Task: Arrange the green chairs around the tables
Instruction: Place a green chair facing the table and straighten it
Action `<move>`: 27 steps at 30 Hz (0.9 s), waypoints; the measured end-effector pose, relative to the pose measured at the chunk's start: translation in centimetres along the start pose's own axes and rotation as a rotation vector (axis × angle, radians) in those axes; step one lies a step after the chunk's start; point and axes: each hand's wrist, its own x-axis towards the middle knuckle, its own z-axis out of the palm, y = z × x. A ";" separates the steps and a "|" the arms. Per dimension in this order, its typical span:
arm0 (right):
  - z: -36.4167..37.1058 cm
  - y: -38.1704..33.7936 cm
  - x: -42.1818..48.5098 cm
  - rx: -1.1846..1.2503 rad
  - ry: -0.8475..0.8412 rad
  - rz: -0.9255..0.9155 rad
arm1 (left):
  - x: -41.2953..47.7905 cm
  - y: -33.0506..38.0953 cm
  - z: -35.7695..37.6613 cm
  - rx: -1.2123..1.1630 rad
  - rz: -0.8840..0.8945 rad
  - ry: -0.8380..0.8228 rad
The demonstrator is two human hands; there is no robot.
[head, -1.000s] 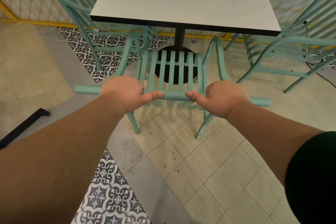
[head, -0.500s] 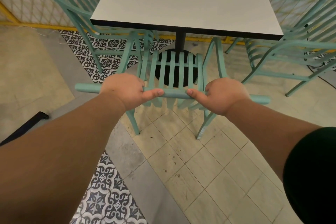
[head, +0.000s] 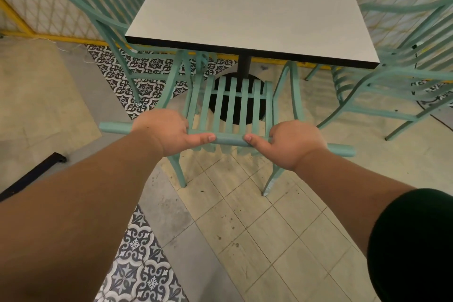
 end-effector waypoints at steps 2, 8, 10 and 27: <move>0.0 0.0 -0.1 0.000 -0.011 -0.005 | -0.3 0.1 0.0 -0.019 -0.022 0.012; -0.4 0.0 -0.2 -0.017 -0.063 0.034 | -0.1 0.0 0.1 -0.064 -0.042 -0.005; -0.7 -0.1 -0.3 -0.014 -0.084 0.063 | -0.1 -0.2 0.0 -0.079 -0.034 0.021; -12.6 6.6 -14.4 0.264 0.223 0.384 | -6.1 9.1 -15.3 -0.197 0.402 0.275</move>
